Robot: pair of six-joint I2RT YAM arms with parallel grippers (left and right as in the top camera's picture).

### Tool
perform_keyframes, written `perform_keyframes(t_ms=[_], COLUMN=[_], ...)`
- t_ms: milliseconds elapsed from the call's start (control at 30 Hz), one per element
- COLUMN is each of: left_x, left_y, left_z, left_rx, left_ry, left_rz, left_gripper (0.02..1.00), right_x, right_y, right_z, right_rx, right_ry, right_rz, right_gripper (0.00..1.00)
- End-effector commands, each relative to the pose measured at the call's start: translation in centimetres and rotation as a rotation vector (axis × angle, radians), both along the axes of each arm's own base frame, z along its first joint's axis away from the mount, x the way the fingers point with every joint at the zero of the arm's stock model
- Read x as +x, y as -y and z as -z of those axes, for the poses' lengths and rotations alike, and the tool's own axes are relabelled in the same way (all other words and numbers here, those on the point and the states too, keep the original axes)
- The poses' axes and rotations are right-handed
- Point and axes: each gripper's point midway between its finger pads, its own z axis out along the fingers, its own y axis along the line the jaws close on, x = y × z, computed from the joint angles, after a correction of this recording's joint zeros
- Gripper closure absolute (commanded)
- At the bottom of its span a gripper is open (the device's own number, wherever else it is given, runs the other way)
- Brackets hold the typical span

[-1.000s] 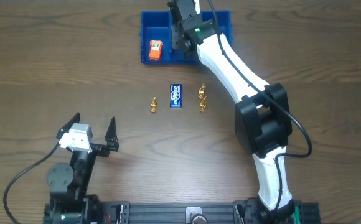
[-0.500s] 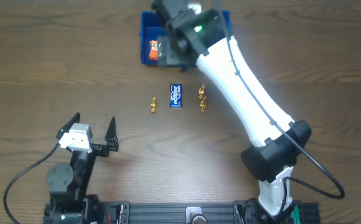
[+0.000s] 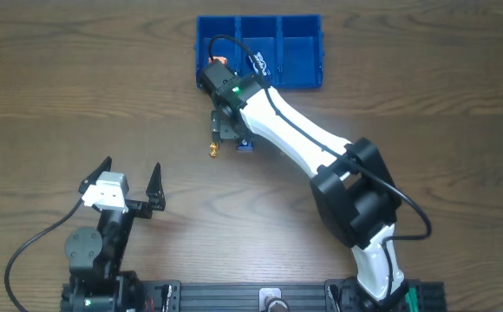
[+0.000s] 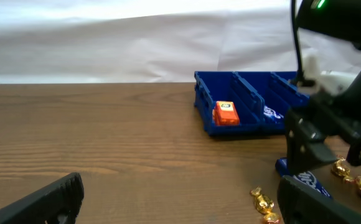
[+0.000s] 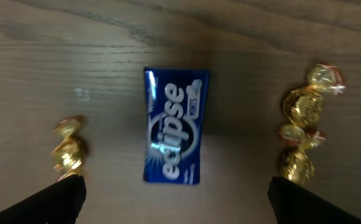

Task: Sort Candies Into Trays

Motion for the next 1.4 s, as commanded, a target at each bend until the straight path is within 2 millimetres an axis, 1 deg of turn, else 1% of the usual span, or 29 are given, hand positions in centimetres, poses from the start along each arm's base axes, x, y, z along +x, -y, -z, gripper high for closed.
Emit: perform_keyframes(t_ms=[33,133,167,267,400,433,533,700,800,933,967,1000,1100,1133,1167,1200,1233,1300,1333,1400], left_x=[-0.1,-0.1,-0.1,-0.1,-0.1,-0.1,-0.1,-0.1,-0.1,-0.1,-0.1,-0.1,-0.1,-0.1,-0.1,-0.1,-0.1,-0.1,-0.1,-0.1], left_y=[0.3,0.3,0.3,0.3,0.3,0.3,0.3,0.3,0.3,0.3,0.3,0.3,0.3,0.3,0.3,0.3,0.3,0.3,0.3,0.3], left_z=[1.6,1.6,1.6,1.6,1.6,1.6,1.6,1.6,1.6,1.6,1.6,1.6,1.6,1.6,1.6,1.6,1.6,1.6,1.6,1.6], left_rx=[-0.013,-0.013,-0.013,-0.013,-0.013,-0.013,-0.013,-0.013,-0.013,-0.013,-0.013,-0.013,-0.013,-0.013,-0.013,-0.013,-0.013,-0.013,-0.013,-0.013], left_ry=[-0.047,-0.047,-0.047,-0.047,-0.047,-0.047,-0.047,-0.047,-0.047,-0.047,-0.047,-0.047,-0.047,-0.047,-0.047,-0.047,-0.047,-0.047,-0.047,-0.047], left_rz=[0.018,0.018,0.018,0.019,0.018,0.018,0.018,0.018,0.018,0.019,0.018,0.018,0.018,0.018,0.018,0.018,0.019,0.019,0.018,0.018], left_gripper=[0.02,0.018,0.023,0.023,0.02,0.02,0.02,0.02,0.02,0.023,0.02,0.02,0.02,0.02,0.02,0.02,0.02,0.02,0.02,0.02], right_x=[0.8,0.9,1.0,1.3,1.5,1.5,1.6,1.5,1.5,1.4,1.5,1.6,2.7,3.3,4.1,4.8,5.8,7.7,8.8,10.7], right_y=[1.5,1.6,1.5,1.2,0.9,0.6,0.4,-0.1,-0.3,-0.2,-0.2,0.0,1.2,2.2,2.7,3.0,3.0,3.4,3.6,3.9], right_z=[4.0,4.8,4.8,4.8,4.8,4.8,4.8,4.8,4.7,4.5,3.9,2.9,-3.0,-6.3,-9.1,-11.5,-13.4,-16.8,-18.1,-19.5], right_rx=[-0.048,-0.054,-0.051,-0.041,-0.03,-0.019,-0.008,0.008,0.012,0.011,0.014,0.01,0.0,-0.022,-0.029,-0.025,-0.013,0.013,0.021,0.037], right_ry=[-0.05,-0.058,-0.053,-0.04,-0.032,-0.034,-0.03,-0.036,-0.033,-0.033,-0.026,-0.006,0.094,0.13,0.165,0.201,0.244,0.338,0.384,0.459], right_rz=[0.049,0.049,0.048,0.048,0.026,0.014,0.013,0.0,-0.003,-0.003,-0.003,-0.006,-0.02,-0.009,0.0,-0.011,-0.023,-0.03,-0.033,-0.042], right_gripper=[0.071,0.086,0.112,0.222,0.463,0.494,0.544,0.682,0.807,0.862,0.873,0.875,0.879,0.882,0.884,0.886,0.886,0.888,0.89,0.893])
